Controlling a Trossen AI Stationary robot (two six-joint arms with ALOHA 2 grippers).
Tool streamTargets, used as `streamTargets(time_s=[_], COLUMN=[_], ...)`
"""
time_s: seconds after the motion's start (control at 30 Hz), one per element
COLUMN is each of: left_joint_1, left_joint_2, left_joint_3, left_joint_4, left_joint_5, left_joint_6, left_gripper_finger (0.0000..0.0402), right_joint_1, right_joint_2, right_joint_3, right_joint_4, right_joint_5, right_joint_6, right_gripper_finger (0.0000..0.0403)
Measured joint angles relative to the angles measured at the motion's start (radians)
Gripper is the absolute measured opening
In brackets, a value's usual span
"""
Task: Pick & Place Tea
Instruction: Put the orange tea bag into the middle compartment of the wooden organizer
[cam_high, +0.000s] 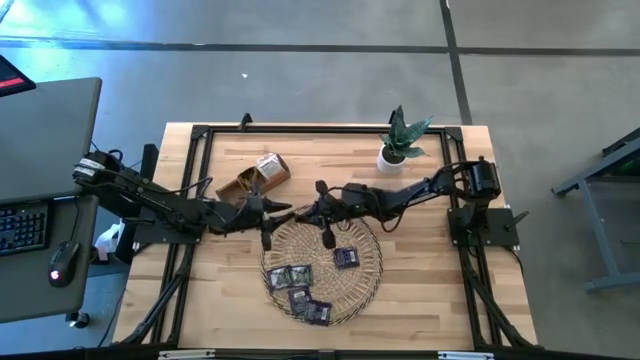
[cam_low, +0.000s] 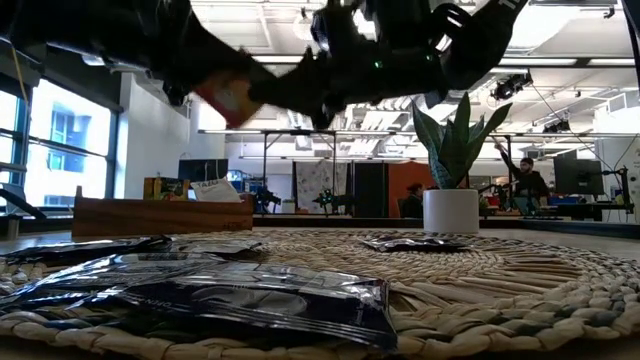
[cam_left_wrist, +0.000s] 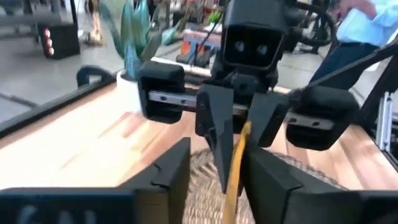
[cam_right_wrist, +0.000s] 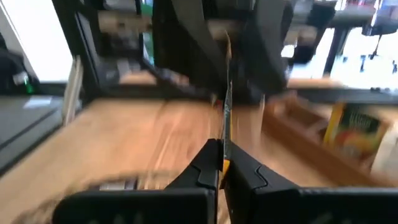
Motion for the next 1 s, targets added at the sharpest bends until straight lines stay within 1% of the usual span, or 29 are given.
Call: streamTargets(time_s=[0.13, 0.27, 0.33, 0.47, 0.6, 0.7, 0.83, 1.0], left_joint_1=[0.0, 0.0, 0.0, 0.0, 0.0, 0.0, 0.0, 0.0], left_joint_2=[0.0, 0.0, 0.0, 0.0, 0.008, 0.032, 0.061, 0.094], left_joint_3=[0.0, 0.008, 0.024, 0.071, 0.103, 0.107, 0.108, 0.107], left_joint_4=[-0.006, -0.012, -0.058, -0.219, -0.319, -0.326, -0.315, -0.307], left_joint_5=[0.019, 0.056, 0.066, 0.078, 0.081, 0.086, 0.136, 0.134], left_joint_6=[-0.047, -0.092, -0.112, -0.147, -0.165, -0.165, -0.18, -0.183], left_gripper_finger=[0.0166, 0.0173, 0.0173, 0.0174, 0.0174, 0.0174, 0.0174, 0.0174], right_joint_1=[0.004, 0.004, 0.004, 0.003, 0.003, 0.002, 0.002, 0.002], right_joint_2=[0.0, 0.0, 0.0, 0.0, 0.0, 0.0, 0.0, 0.0], right_joint_3=[0.0, 0.0, 0.0, 0.0, 0.0, 0.0, 0.0, 0.0], right_joint_4=[-0.157, -0.228, -0.229, -0.225, -0.222, -0.216, -0.197, -0.195], right_joint_5=[-0.001, 0.003, -0.013, -0.07, -0.077, -0.076, -0.061, -0.061], right_joint_6=[0.024, 0.045, 0.049, 0.05, 0.053, 0.052, 0.051, 0.05], right_gripper_finger=[0.0003, 0.0005, 0.0003, 0.0004, 0.0004, 0.0003, 0.0008, 0.0005])
